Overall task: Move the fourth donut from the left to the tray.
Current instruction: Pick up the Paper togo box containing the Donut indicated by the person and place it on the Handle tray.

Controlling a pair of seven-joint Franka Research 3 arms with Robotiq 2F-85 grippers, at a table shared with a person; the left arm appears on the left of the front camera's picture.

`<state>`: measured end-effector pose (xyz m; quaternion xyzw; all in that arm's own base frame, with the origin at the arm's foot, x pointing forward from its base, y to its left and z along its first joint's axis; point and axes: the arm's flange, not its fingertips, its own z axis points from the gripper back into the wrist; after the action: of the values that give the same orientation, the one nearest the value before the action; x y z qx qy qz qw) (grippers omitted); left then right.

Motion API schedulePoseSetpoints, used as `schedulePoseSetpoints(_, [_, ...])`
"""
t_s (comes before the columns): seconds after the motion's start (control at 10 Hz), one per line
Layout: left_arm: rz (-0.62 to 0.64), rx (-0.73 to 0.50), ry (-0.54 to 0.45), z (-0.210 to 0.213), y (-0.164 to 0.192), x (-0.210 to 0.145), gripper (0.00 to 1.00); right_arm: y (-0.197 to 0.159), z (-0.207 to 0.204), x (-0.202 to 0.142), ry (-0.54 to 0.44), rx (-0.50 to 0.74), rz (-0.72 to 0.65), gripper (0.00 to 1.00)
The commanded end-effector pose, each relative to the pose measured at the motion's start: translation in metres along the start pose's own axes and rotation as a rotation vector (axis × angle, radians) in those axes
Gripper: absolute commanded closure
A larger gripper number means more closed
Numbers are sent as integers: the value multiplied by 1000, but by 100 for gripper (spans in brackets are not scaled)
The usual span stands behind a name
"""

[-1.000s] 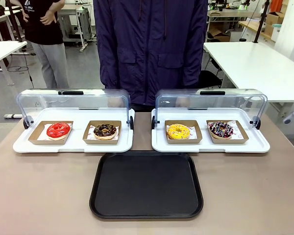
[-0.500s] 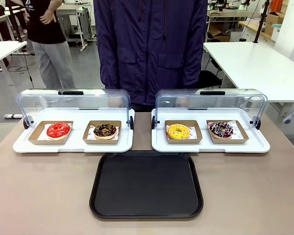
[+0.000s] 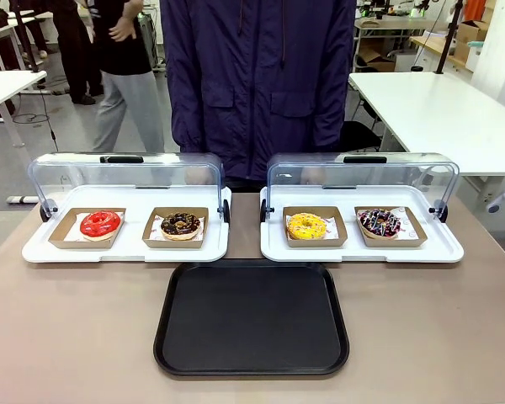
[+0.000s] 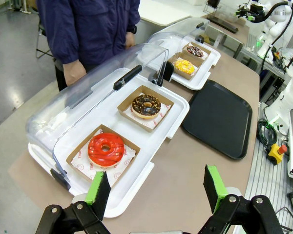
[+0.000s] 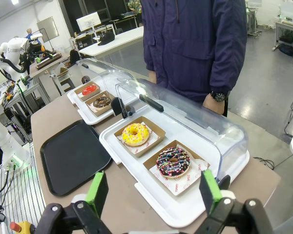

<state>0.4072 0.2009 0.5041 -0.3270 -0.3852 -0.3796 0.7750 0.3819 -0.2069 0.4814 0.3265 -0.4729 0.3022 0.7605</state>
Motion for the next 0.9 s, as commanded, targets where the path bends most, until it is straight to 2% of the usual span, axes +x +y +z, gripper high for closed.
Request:
schedulePoseSetpoints(0.0, [-17, -11, -6, 2, 0, 1, 0, -3, -2, 2, -31, -3, 23, 0])
schedulePoseSetpoints(0.8, [-17, -11, -6, 2, 0, 1, 0, -3, -2, 2, -31, -3, 23, 0])
